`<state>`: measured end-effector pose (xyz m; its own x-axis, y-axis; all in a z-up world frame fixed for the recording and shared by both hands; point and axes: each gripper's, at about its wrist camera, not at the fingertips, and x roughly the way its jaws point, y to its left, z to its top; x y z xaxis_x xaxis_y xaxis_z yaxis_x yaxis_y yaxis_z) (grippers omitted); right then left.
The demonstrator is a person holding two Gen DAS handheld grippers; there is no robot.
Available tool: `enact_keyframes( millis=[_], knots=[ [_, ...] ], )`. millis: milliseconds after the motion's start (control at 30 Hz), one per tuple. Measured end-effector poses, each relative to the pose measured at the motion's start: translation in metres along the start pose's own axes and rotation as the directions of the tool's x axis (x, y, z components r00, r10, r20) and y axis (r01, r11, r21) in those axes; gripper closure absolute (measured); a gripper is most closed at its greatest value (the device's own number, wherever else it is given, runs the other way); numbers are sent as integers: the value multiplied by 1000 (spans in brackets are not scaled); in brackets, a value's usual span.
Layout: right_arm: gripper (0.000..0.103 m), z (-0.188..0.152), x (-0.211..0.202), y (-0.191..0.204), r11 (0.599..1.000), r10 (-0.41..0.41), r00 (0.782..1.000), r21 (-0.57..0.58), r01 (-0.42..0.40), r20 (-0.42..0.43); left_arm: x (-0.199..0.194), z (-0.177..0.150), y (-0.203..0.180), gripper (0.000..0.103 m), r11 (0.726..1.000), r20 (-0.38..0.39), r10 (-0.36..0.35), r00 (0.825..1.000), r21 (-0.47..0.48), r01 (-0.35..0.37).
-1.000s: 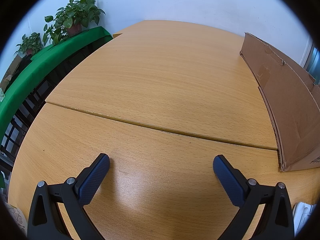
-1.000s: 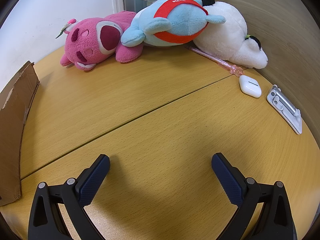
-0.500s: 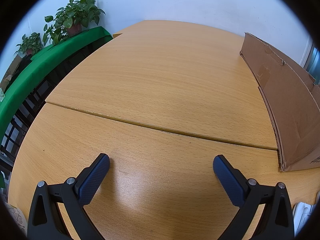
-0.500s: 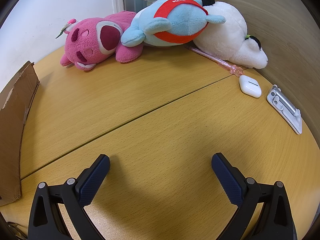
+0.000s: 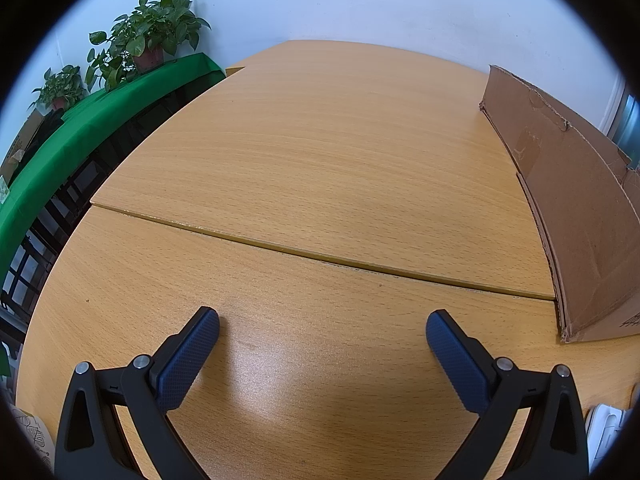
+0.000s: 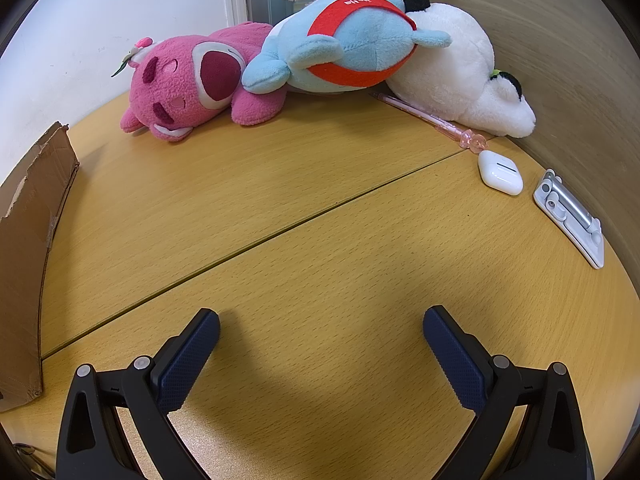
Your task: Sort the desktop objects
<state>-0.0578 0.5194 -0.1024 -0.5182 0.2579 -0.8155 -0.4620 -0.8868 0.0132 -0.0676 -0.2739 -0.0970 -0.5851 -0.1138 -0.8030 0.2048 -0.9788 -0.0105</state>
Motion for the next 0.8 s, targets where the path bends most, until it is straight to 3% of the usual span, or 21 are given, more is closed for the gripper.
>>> enact_keyframes(
  millis=[267,300,500,667,733,800],
  knots=[
    [0,0,0,0,1000,0,1000,0,0,0,-3,-3,1,0,1000,-23,-5,1000,2,5],
    [0,0,1,0,1000,0,1000,0,0,0,-14,-9,3,0,1000,8,-6,1000,-17,6],
    [0,1,2,0,1000,-1,1000,3,1,1,-141,-49,-6,0,998,207,-68,976,32,63],
    [0,-2,-2,3,999,26,999,-37,-27,-27,-254,-88,-42,0,991,380,-51,924,131,1],
    [0,-6,-9,11,992,64,995,-99,-71,-81,-276,-102,-57,0,986,401,-87,912,163,22],
    [0,-21,-42,21,980,114,993,-160,-116,-18,-282,-111,-75,0,979,360,-145,922,189,80]
  ],
)
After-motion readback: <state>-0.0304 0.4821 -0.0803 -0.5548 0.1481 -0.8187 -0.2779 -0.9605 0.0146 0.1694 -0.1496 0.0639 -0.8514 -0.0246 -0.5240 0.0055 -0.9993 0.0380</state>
